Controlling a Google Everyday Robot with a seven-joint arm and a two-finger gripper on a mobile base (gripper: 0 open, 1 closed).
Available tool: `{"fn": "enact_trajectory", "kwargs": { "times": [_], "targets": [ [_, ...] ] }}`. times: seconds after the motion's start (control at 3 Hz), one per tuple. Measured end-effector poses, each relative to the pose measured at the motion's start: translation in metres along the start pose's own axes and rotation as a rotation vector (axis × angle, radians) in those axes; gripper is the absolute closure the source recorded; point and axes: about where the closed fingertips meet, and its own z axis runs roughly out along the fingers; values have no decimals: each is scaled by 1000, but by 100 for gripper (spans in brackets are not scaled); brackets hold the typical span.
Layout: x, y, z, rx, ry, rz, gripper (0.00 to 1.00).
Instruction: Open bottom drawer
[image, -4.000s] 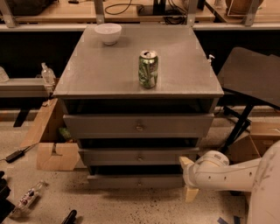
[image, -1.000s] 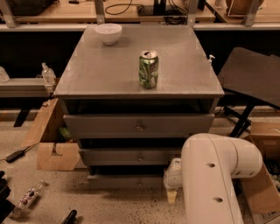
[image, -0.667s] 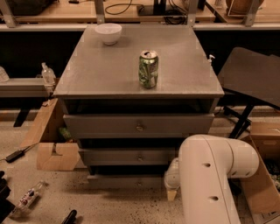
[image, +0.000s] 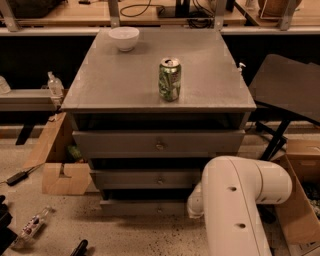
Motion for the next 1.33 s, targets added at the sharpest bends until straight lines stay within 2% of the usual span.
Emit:
{"fn": "enact_trajectory", "kwargs": {
  "times": [0.33,0.67,1.33],
  "targets": [
    [0,0,-1,0,-4,2,89],
    [-1,0,-4,0,-4,2,100],
    [-1,-1,-8,0,-4,2,100]
  ]
}}
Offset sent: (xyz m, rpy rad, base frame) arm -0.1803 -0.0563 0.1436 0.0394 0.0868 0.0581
